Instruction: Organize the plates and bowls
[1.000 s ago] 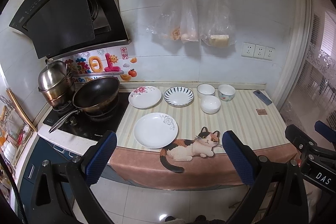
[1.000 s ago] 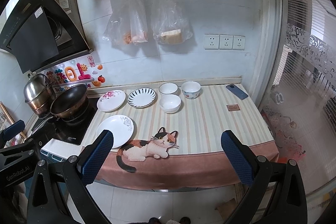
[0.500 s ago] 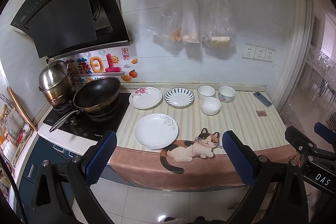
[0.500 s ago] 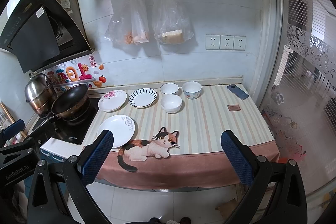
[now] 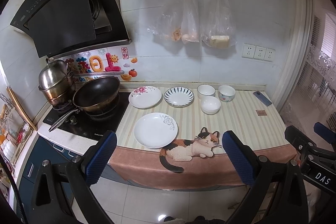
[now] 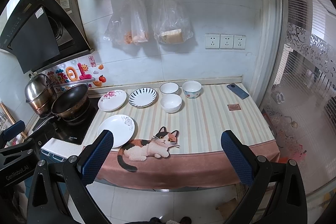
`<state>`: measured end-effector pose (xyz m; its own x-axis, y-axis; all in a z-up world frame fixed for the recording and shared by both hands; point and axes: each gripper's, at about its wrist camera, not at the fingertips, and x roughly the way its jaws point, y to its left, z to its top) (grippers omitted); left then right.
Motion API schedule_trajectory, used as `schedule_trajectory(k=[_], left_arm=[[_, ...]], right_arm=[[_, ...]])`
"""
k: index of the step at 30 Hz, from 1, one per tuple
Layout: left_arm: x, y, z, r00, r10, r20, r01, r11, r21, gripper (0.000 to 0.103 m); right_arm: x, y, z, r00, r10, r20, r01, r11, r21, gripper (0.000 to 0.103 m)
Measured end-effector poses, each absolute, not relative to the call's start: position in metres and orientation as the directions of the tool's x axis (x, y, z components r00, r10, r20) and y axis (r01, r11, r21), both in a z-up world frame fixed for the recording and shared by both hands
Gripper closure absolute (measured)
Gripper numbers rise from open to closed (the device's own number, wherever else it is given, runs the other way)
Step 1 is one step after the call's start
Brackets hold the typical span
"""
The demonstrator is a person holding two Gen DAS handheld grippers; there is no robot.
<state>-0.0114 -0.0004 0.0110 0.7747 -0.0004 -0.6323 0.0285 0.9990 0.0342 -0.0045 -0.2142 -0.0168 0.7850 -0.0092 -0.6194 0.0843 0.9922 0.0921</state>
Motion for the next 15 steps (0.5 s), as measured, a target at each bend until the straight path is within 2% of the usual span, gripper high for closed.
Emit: schedule_trajectory(k=[15], left_arm=[[-0.0083, 0.0, 0.0056, 0.769, -0.008, -0.639, 0.03, 0.999, 0.023, 0.0]], right_arm=[[-0.0024, -0.2171, -0.021, 0.779, -0.004, -0.627, 0.083, 0.992, 0.097, 0.0]])
